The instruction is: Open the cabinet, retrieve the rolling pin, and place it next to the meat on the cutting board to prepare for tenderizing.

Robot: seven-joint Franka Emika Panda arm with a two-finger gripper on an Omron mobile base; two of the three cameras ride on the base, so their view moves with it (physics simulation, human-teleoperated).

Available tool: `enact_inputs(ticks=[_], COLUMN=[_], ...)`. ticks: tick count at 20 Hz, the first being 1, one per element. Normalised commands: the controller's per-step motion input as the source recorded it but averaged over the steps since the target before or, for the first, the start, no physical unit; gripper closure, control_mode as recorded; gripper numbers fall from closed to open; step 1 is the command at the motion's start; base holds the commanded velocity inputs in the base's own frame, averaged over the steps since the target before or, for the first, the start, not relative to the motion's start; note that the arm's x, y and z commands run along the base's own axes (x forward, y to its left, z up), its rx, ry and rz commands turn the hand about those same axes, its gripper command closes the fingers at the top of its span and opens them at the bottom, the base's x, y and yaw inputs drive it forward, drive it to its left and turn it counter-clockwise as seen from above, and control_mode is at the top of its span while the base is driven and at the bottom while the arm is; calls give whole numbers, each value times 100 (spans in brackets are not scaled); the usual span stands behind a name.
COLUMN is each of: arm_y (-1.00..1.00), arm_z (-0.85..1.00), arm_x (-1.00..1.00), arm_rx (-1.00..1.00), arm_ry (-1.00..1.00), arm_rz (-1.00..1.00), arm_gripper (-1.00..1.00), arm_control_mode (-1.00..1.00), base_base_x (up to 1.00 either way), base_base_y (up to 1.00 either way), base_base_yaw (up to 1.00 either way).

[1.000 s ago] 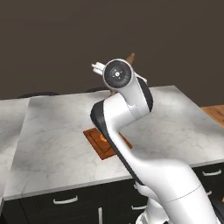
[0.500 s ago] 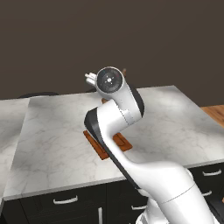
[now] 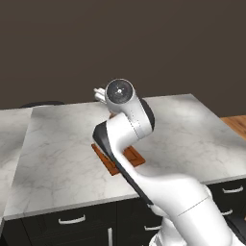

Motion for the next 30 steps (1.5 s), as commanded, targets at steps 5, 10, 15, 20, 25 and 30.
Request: enact_inputs(ticks=[5, 10, 15, 20, 25, 30], arm_y=[-11, -24, -22, -11, 0, 0], arm_z=[-61, -48, -47, -52, -52, -46], arm_x=[5, 21, 22, 23, 23, 16], arm_rx=[8, 11, 10, 7, 3, 1], arm_ry=[0, 0, 0, 0, 0, 0], arm_rz=[-2, -3, -3, -5, -6, -5], arm_gripper=[100, 100, 100, 100, 100, 100], arm_control_mode=[-100, -100, -100, -100, -100, -100], base_base_x=[0, 0, 0, 0, 0, 0], base_base_y=[0, 0, 0, 0, 0, 0], base_base_yaw=[0, 0, 0, 0, 0, 0])
